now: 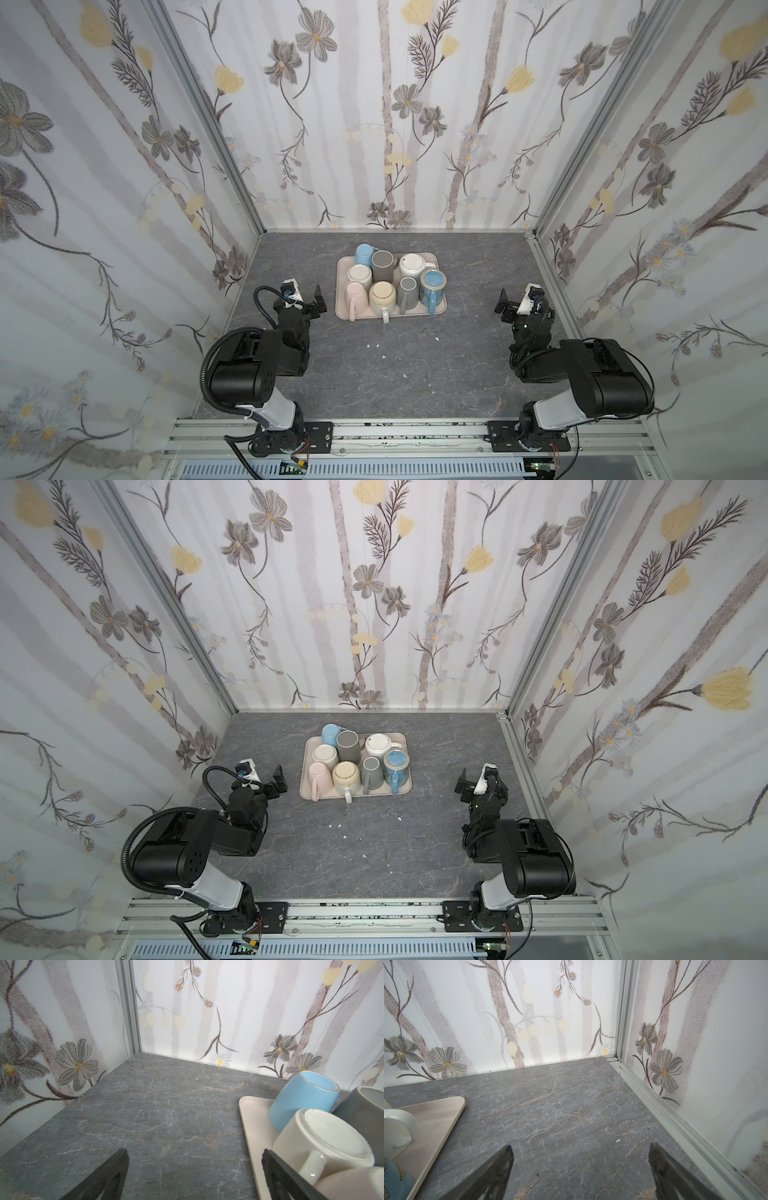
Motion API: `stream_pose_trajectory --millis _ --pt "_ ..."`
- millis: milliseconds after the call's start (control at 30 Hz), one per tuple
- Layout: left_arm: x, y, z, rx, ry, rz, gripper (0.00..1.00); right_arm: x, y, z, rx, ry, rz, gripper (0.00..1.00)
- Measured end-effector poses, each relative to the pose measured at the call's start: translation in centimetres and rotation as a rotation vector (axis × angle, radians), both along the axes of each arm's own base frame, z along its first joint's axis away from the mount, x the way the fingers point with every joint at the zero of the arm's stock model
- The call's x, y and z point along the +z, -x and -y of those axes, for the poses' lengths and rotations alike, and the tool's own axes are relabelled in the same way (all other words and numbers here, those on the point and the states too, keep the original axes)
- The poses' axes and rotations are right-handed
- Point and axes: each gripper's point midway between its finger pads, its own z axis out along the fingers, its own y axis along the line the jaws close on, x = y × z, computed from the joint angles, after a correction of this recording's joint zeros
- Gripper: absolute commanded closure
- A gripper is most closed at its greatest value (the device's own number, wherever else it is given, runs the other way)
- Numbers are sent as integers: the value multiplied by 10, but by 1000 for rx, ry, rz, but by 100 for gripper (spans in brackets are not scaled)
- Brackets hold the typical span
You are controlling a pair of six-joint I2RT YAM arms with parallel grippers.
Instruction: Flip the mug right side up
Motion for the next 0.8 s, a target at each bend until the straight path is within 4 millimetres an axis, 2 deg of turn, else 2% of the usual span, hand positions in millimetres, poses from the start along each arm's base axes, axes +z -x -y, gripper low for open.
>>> stream_pose_trajectory --millis 167,267,333,467,533,600,667,733,800 --pt "-1 2 0 0 0 -2 0 2 0 -3 19 3 1 0" --pt "1 12 -1 4 0 6 0 18 -2 -5 28 7 20 0" --pt "17 19 -3 17 3 55 0 40 -10 -4 21 5 43 1" --pt "66 28 -11 62 42 163 0 87 -38 1 -32 -81 30 15" --pt "95 28 -11 65 89 212 3 97 -49 -4 -37 -124 -15 15" --pt "121 29 -10 56 158 240 9 95 -54 -29 6 -144 -100 16" --pt "129 30 -2 28 228 221 14 86 -52 -61 71 -149 -183 17" --pt "128 30 17 -32 297 170 17 73 -45 -98 145 -147 -270 17" --pt "120 34 52 -133 356 94 17 64 -37 -135 224 -151 -341 18"
